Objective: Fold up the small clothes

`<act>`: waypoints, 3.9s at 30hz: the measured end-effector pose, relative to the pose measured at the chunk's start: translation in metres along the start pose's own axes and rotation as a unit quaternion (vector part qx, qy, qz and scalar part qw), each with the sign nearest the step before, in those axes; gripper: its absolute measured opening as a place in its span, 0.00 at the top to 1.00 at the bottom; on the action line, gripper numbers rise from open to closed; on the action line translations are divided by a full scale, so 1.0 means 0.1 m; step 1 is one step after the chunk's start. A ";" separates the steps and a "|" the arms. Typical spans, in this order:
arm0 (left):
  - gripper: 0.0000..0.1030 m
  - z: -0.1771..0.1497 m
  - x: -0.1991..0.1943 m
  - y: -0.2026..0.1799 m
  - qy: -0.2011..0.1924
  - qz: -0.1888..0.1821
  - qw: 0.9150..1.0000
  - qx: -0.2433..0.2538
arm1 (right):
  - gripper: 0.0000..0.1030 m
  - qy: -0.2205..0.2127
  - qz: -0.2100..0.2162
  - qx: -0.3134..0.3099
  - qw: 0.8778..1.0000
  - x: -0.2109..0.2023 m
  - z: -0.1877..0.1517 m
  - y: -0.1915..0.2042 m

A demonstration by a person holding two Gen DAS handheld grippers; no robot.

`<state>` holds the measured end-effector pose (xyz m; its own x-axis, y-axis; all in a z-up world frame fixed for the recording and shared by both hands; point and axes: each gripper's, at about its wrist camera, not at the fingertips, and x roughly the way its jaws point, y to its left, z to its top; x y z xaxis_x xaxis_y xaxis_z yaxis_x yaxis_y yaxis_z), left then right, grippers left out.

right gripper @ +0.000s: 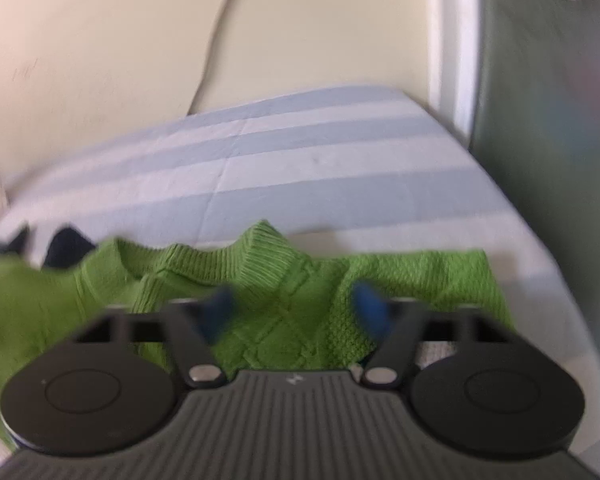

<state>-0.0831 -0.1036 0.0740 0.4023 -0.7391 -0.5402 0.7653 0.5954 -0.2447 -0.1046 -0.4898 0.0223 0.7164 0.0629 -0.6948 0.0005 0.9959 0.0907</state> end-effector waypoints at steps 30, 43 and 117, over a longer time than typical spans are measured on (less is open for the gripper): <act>0.91 1.29 -3.06 -0.85 -0.417 0.237 0.873 0.093 | 0.91 -0.584 0.119 -0.045 0.802 -3.21 1.17 1.07; 0.89 0.76 -1.45 1.21 -0.143 0.328 0.923 -0.140 | 0.68 -0.232 -0.004 -0.137 0.963 -0.35 2.03 1.67; 0.85 0.85 0.97 2.02 0.074 0.351 0.924 -0.134 | 0.80 -0.046 0.061 -0.059 0.995 1.37 1.57 1.17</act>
<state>0.1532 -0.0826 0.0409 0.6638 -0.1016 -0.7410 0.1821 0.9829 0.0285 0.1029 -0.3748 0.0502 0.7669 0.1832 -0.6151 -0.1690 0.9822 0.0818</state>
